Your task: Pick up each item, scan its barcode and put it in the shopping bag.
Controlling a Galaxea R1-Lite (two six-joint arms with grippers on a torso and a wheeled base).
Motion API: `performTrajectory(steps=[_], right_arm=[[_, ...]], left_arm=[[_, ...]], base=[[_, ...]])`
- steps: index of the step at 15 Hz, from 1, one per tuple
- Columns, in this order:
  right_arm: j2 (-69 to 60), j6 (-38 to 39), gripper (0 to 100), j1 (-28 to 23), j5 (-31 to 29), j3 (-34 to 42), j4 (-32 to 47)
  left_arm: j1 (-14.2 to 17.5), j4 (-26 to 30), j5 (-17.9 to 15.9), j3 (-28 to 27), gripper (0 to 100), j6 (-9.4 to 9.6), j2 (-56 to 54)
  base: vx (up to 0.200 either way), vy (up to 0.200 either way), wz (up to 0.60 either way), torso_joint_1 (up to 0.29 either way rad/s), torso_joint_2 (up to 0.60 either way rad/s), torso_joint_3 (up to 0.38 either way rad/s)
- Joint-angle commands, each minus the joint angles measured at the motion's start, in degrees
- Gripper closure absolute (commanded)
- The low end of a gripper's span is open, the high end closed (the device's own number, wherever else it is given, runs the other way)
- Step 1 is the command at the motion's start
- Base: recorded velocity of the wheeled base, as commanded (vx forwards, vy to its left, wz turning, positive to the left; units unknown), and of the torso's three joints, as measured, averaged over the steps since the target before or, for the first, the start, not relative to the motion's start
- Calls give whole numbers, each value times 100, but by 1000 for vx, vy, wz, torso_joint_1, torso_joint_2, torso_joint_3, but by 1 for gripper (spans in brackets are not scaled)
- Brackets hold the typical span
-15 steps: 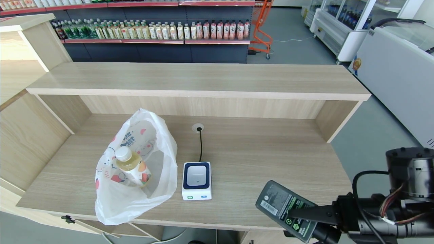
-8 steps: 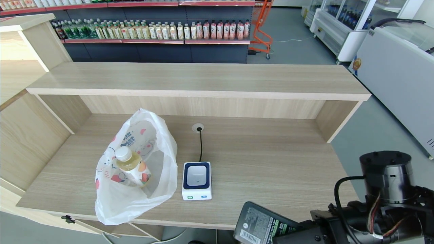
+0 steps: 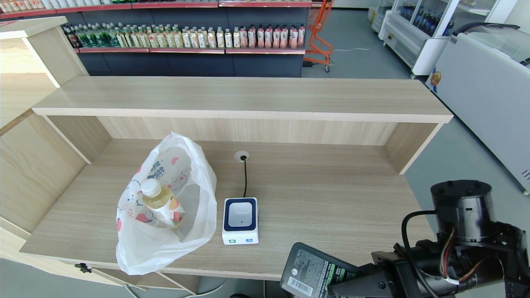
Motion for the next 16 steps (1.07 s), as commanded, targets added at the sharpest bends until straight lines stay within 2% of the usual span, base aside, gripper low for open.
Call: performTrajectory(steps=[1, 8, 10, 11, 15, 16], right_arm=[[96, 1, 100, -6, 2, -19, -2], [105, 18, 100, -6, 11, -10, -2], [26, 238, 100, -94, 20, -19, 6], [-185, 871, 100, -208, 11, -19, 6], [-1231, 5283, 100, -1412, -139, -19, -2], [-1424, 6443, 100, -1975, 37, 78, 42]], left_arm=[[0, 0, 1, 0, 0, 0, -2], [0, 0, 1, 0, 0, 0, -2], [0, 0, 1, 0, 0, 0, -2], [0, 0, 1, 0, 0, 0, -2], [0, 0, 1, 0, 0, 0, -2], [0, 0, 1, 0, 0, 0, -2]], base=[[0, 0, 0, 0, 0, 0], [0, 0, 0, 0, 0, 0], [0, 0, 0, 0, 0, 0], [0, 0, 0, 0, 0, 0], [0, 0, 0, 0, 0, 0], [0, 0, 0, 0, 0, 0]])
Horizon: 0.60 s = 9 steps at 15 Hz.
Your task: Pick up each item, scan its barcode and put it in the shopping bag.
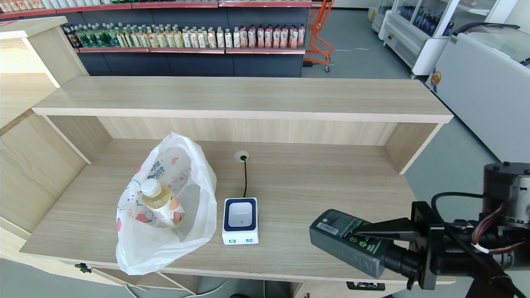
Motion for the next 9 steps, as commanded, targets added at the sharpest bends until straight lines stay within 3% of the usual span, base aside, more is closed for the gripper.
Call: performTrajectory(steps=[1, 3, 4, 5, 6, 8, 9], right_arm=[[-763, 1748, 100, -1289, 136, 122, 61], [-939, 3919, 100, -1456, 4, 60, 131], [-1000, 4578, 100, -1456, -110, 43, 131], [-1115, 6398, 100, -1429, -233, 69, 122], [-1124, 7690, 100, -1447, -286, 43, 105], [-983, 9693, 100, -1447, -708, -80, 17], [-930, 10326, 100, -1447, -901, -142, 17]], left_arm=[[0, 0, 4, 0, 0, 0, -2], [0, 0, 4, 0, 0, 0, -2], [0, 0, 4, 0, 0, 0, -2], [0, 0, 4, 0, 0, 0, -2], [0, 0, 4, 0, 0, 0, -2], [0, 0, 4, 0, 0, 0, -2], [0, 0, 4, 0, 0, 0, -2]], base=[[0, 0, 0, 0, 0, 0], [0, 0, 0, 0, 0, 0], [0, 0, 0, 0, 0, 0], [0, 0, 0, 0, 0, 0], [0, 0, 0, 0, 0, 0], [0, 0, 0, 0, 0, 0], [0, 0, 0, 0, 0, 0]])
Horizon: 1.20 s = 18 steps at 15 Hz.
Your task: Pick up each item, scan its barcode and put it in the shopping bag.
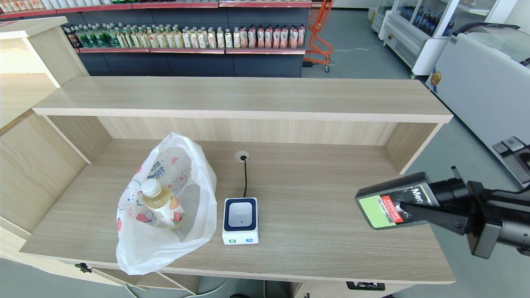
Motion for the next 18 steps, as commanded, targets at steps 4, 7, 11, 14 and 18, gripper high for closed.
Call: performTrajectory(steps=[4, 7, 11, 14, 18], right_arm=[[407, 2983, 100, -22, -567, -252, 12], [785, 3071, 100, -4, -549, -216, 223], [777, 3079, 100, 303, -540, -216, 364], [715, 3290, 100, 567, -540, -216, 364], [680, 3369, 100, 743, -558, -190, 355]], left_arm=[[0, 0, 1, 0, 0, 0, -2], [0, 0, 1, 0, 0, 0, -2], [0, 0, 1, 0, 0, 18, -2], [0, 0, 1, 0, 0, 0, -2], [0, 0, 1, 0, 0, -18, -2]], base=[[0, 0, 0, 0, 0, 0], [0, 0, 0, 0, 0, 0], [0, 0, 0, 0, 0, 0], [0, 133, 0, 0, 2, 5], [0, 200, 0, 2, 2, 6]])
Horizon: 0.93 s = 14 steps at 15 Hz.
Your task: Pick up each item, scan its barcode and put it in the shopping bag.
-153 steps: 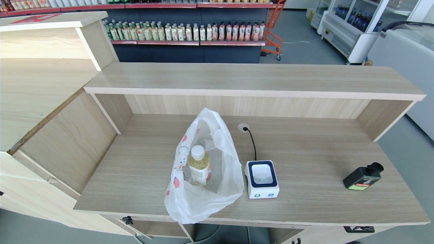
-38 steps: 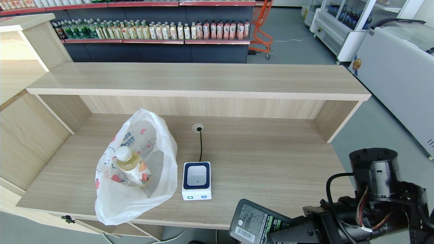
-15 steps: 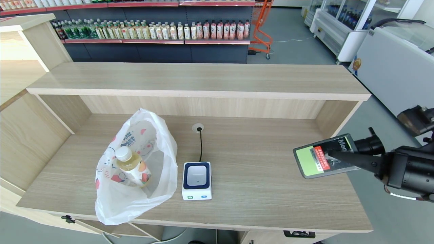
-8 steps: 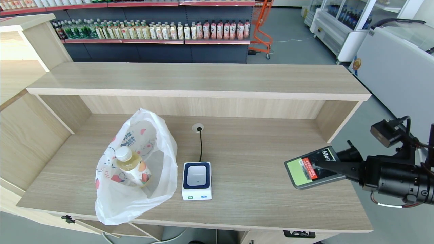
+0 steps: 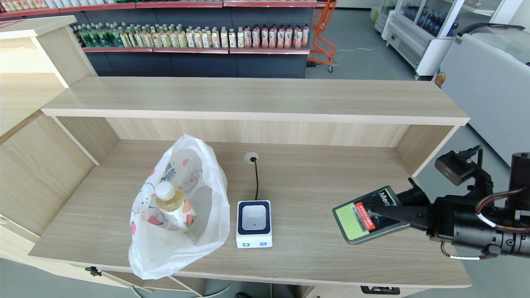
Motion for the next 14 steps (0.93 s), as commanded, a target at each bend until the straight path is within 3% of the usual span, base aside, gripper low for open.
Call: performTrajectory(steps=[1, 6, 7, 8, 11, 14], right_arm=[[40, -15, 100, 17, -23, -11, -13], [400, -665, 100, 17, -41, -47, -40], [761, -1272, 100, -9, -173, -91, -57], [910, -1412, 100, 0, -296, -161, -57], [1279, -1536, 100, 26, -348, -407, -101], [1956, -1773, 100, 52, -463, -425, -708]], left_arm=[[0, 0, 4, 0, 0, -4, -2], [0, 0, 4, 0, 0, 31, -2], [0, 0, 4, 0, 0, 22, -2], [0, 0, 4, 0, 0, 40, -2], [0, 0, 4, 0, 0, 13, -2], [0, 0, 4, 0, 0, 13, -2]], base=[[0, 200, 0, 2, 2, 2], [0, 200, 0, 3, 1, 3], [0, 200, 0, 2, 7, 2], [0, 200, 0, 2, -2, -2], [0, 0, 0, 0, 0, 0], [0, 0, 0, 0, 0, 0]])
